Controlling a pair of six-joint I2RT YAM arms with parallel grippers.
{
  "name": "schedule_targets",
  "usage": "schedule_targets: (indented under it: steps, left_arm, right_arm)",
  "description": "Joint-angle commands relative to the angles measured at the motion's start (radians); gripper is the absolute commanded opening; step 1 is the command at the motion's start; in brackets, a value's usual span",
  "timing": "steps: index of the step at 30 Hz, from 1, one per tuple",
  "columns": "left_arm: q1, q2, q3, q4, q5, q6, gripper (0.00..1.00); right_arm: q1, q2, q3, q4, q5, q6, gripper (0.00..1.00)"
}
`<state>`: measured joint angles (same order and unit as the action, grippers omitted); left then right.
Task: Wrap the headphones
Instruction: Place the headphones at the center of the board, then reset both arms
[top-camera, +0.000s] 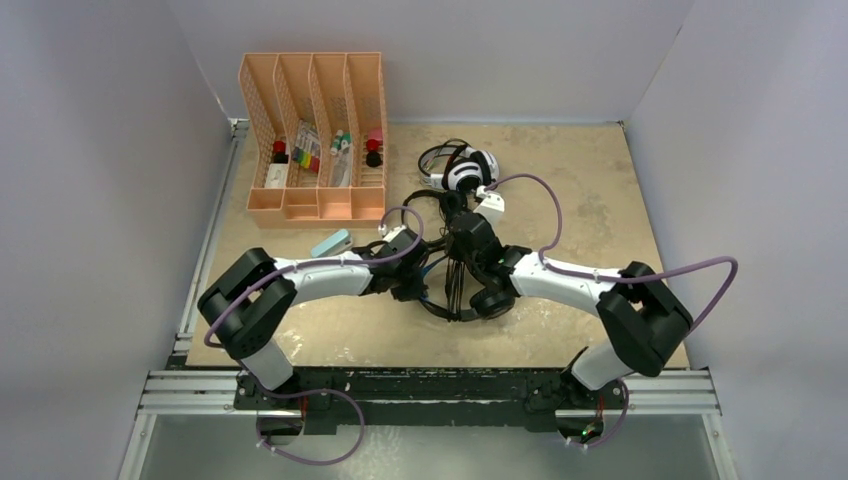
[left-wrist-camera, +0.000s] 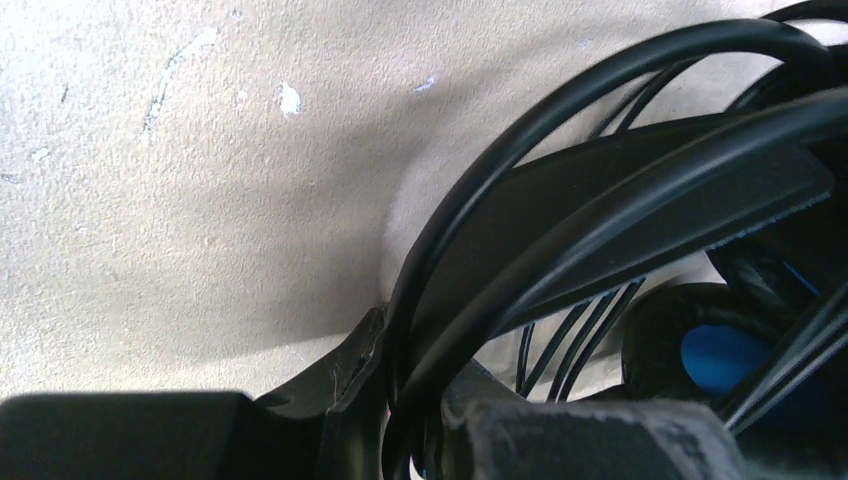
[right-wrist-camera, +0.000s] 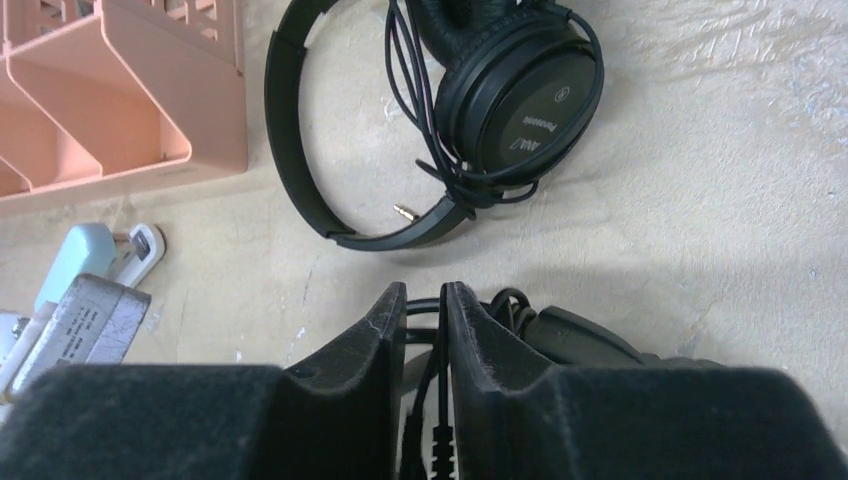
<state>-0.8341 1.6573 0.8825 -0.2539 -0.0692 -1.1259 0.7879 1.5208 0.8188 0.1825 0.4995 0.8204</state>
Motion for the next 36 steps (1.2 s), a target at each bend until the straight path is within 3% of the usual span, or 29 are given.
schedule_targets:
  steps: [1, 10, 14, 18, 19, 20, 25, 28, 33, 36]
  left_arm:
    - [0.007, -0.080, -0.010, 0.113, -0.038, -0.070, 0.14]
    - [0.007, -0.114, -0.043, 0.110, -0.052, -0.072, 0.34]
    - [0.006, -0.147, -0.055, 0.083, -0.065, -0.062, 0.55]
    - [0.006, -0.207, -0.079, 0.022, -0.096, -0.043, 0.64]
    - [0.006, -0.228, -0.082, -0.009, -0.114, -0.037, 0.65]
    - [0.007, -0.249, -0.087, -0.036, -0.140, -0.030, 0.66]
    - [0.010, -0.381, -0.088, -0.183, -0.221, 0.023, 0.67]
    - [0.010, -0.479, 0.006, -0.321, -0.306, 0.100, 0.68]
    - [0.011, -0.565, 0.416, -0.506, -0.443, 0.333, 0.66]
    - [0.011, -0.598, 0.603, -0.496, -0.474, 0.466, 0.66]
  right_arm:
    - [0.010, -0.034, -0.004, -0.155, -0.027, -0.032, 0.27]
    - [0.010, -0.075, 0.043, -0.294, -0.089, -0.073, 0.41]
    - [0.010, -0.089, 0.110, -0.384, -0.095, -0.129, 0.58]
    - [0.008, -0.149, 0.165, -0.480, -0.105, -0.207, 0.71]
    - [0.007, -0.182, 0.177, -0.499, -0.104, -0.246, 0.90]
    - [0.002, -0.205, 0.193, -0.530, -0.105, -0.274, 0.98]
    - [-0.075, -0.339, 0.295, -0.637, -0.147, -0.472, 0.99]
    - [-0.101, -0.426, 0.393, -0.706, -0.142, -0.581, 0.99]
    - [-0.103, -0.531, 0.622, -0.821, -0.058, -0.706, 0.99]
    - [-0.103, -0.588, 0.740, -0.784, -0.035, -0.799, 0.99]
